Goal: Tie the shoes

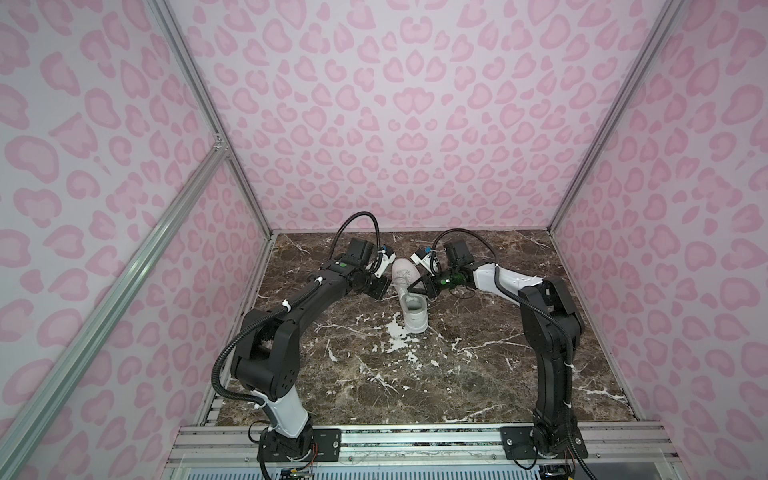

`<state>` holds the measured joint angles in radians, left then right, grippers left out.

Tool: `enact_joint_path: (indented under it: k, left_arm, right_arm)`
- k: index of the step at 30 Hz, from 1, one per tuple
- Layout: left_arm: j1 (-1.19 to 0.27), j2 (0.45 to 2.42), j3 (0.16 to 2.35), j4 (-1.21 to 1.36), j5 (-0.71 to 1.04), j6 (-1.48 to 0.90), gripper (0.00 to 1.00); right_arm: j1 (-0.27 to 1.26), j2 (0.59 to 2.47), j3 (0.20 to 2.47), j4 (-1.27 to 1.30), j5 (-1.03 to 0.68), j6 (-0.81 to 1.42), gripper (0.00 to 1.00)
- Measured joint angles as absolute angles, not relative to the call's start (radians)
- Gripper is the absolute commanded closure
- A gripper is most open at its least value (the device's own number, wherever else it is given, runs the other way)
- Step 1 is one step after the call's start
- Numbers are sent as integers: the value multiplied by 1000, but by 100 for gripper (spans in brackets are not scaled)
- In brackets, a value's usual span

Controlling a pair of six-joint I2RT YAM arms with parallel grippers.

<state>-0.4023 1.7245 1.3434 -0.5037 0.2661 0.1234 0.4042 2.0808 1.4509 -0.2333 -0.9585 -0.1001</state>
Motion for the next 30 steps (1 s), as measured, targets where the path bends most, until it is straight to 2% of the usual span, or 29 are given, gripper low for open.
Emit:
enact_joint_path:
  k: [30]
  left_arm:
    - [-366,1644,1356,-595,202,97,97]
  right_arm:
    - [401,2087,1464,-275,-944,-93,93]
